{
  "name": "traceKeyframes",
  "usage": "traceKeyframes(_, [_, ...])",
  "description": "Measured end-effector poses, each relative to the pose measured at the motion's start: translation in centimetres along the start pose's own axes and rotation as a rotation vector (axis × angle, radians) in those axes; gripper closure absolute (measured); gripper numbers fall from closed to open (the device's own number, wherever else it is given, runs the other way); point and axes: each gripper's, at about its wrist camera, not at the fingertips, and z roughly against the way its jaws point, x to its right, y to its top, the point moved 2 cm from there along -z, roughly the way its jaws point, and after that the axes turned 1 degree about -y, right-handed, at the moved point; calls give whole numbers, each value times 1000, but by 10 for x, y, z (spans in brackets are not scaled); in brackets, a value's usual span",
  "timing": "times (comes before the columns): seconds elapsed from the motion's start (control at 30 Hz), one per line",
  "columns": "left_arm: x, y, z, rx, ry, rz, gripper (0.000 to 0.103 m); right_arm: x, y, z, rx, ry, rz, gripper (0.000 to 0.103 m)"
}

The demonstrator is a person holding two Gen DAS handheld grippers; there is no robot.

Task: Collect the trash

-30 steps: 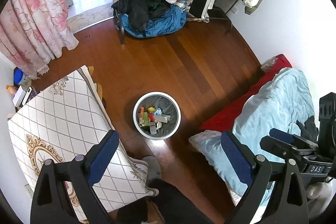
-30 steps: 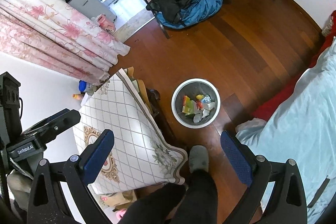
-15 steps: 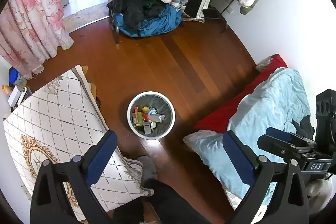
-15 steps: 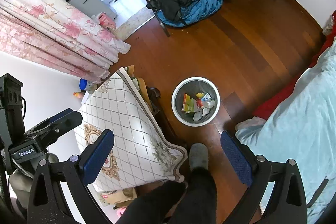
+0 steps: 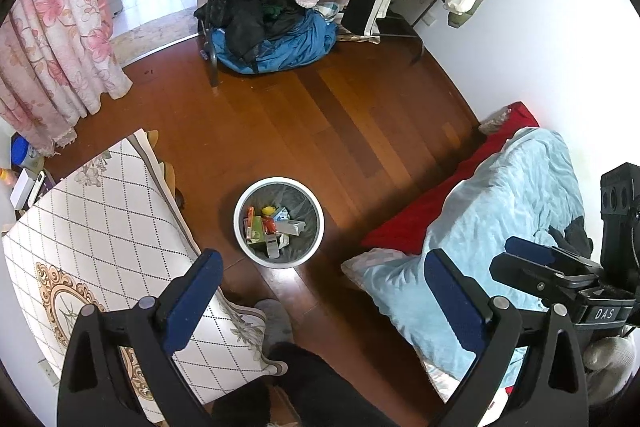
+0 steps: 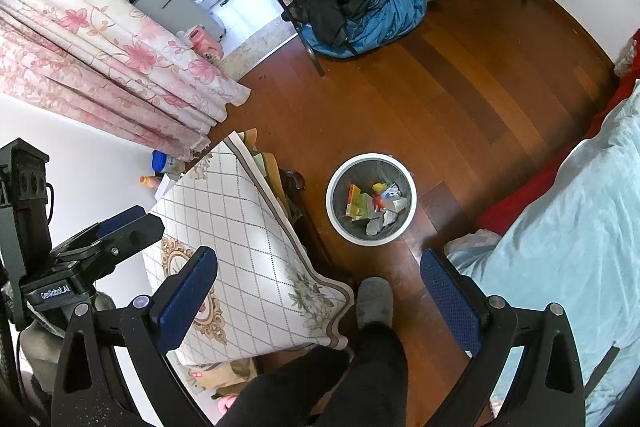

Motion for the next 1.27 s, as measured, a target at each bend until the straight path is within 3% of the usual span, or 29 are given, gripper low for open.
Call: traceKeyframes(1.27, [-5,14,10,33,-21,19,0,-17,18,-4,4,6,33,0])
